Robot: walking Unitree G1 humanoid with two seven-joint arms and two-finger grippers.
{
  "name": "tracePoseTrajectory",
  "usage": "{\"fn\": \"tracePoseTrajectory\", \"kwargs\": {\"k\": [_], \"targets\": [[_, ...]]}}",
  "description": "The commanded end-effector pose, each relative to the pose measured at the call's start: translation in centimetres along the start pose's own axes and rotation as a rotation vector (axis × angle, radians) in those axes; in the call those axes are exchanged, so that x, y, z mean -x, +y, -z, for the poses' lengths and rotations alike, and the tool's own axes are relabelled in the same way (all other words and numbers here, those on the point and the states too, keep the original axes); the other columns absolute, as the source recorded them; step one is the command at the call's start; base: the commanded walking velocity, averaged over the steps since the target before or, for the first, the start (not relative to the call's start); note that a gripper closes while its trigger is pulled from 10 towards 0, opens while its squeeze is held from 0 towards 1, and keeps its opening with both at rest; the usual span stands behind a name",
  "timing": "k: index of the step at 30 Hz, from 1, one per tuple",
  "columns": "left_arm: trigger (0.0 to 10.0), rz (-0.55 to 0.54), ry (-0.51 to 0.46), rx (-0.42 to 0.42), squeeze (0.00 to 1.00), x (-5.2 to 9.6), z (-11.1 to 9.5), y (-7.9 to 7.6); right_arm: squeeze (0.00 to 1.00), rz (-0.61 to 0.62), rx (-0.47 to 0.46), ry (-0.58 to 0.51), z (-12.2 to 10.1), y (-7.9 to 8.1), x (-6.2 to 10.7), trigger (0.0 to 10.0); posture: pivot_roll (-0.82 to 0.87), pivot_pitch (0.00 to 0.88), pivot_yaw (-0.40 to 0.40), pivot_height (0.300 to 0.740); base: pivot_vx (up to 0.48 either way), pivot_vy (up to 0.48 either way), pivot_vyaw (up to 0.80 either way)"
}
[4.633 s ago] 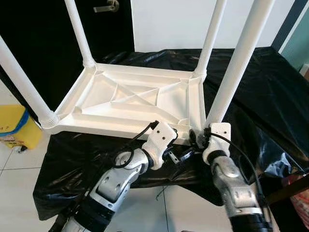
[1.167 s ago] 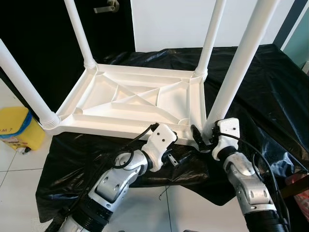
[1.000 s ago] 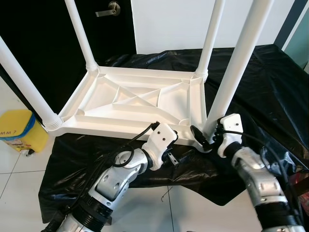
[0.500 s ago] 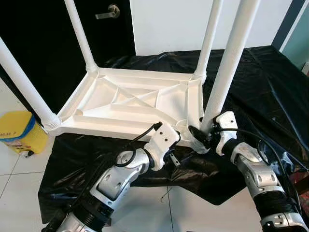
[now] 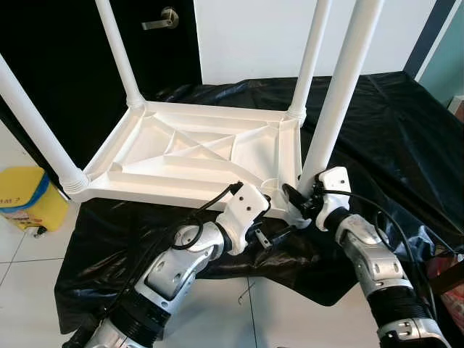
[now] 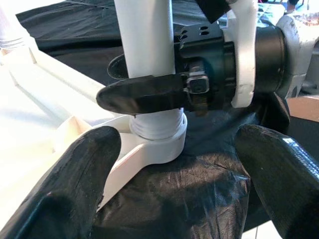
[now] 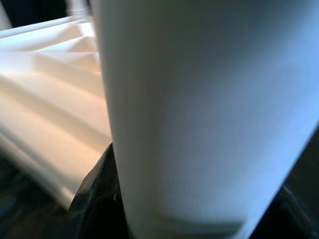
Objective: Building children table
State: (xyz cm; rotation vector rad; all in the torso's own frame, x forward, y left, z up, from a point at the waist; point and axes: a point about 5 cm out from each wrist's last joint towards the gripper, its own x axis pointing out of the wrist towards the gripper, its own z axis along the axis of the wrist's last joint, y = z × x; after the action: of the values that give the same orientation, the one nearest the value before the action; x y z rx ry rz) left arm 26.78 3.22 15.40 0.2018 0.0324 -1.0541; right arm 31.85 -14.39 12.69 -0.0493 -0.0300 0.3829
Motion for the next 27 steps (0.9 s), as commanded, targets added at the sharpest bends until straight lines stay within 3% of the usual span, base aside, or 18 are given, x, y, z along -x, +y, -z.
{"fn": "tracePoseTrajectory", "kwargs": {"k": [1,4,11,22,23,24,25,27], "targets": [[10.0,0.063,-0.006,-0.008,0.0,-0.1,-0.1,-0.1,0.0,0.057,-0.015,0.027,0.5,0.7,-0.2,10.0,-0.11,0.041,-0.038,0.74,0.0,0.0,0.0],[10.0,0.059,-0.011,0.0,0.0,0.0,-0.1,-0.4,0.0,0.179,-0.059,0.018,0.5,1.2,-0.3,10.0,-0.1,0.048,-0.051,0.74,0.0,0.0,0.0],[10.0,0.029,-0.002,0.009,0.0,0.5,0.2,-0.2,0.0,0.297,-0.087,0.018,0.7,2.3,0.0,10.0,-0.09,0.056,-0.056,0.74,0.0,0.0,0.0],[10.0,0.028,0.0,0.006,0.0,0.7,0.1,0.0,0.0,0.284,-0.077,0.008,0.3,2.9,0.2,10.0,-0.08,0.057,-0.047,0.74,0.0,0.0,0.0],[10.0,0.03,-0.001,0.004,0.0,0.7,0.1,0.0,0.31,0.292,-0.059,0.001,0.2,3.0,0.3,10.0,-0.09,0.058,-0.044,0.74,0.0,0.0,0.0],[10.0,0.03,-0.001,0.004,0.0,0.7,0.1,0.0,0.31,0.292,-0.059,0.001,0.2,3.0,0.3,10.0,-0.09,0.058,-0.044,0.74,0.0,0.0,0.0],[10.0,0.031,0.0,0.004,0.0,0.7,0.1,0.0,1.0,0.295,-0.054,-0.001,0.1,2.9,0.4,10.0,-0.09,0.059,-0.044,0.74,0.0,0.0,0.0],[10.0,0.032,0.001,0.004,0.0,0.7,0.1,0.0,1.0,0.296,-0.053,-0.003,0.1,2.9,0.5,10.0,-0.09,0.057,-0.042,0.74,0.0,0.0,0.0]]}}
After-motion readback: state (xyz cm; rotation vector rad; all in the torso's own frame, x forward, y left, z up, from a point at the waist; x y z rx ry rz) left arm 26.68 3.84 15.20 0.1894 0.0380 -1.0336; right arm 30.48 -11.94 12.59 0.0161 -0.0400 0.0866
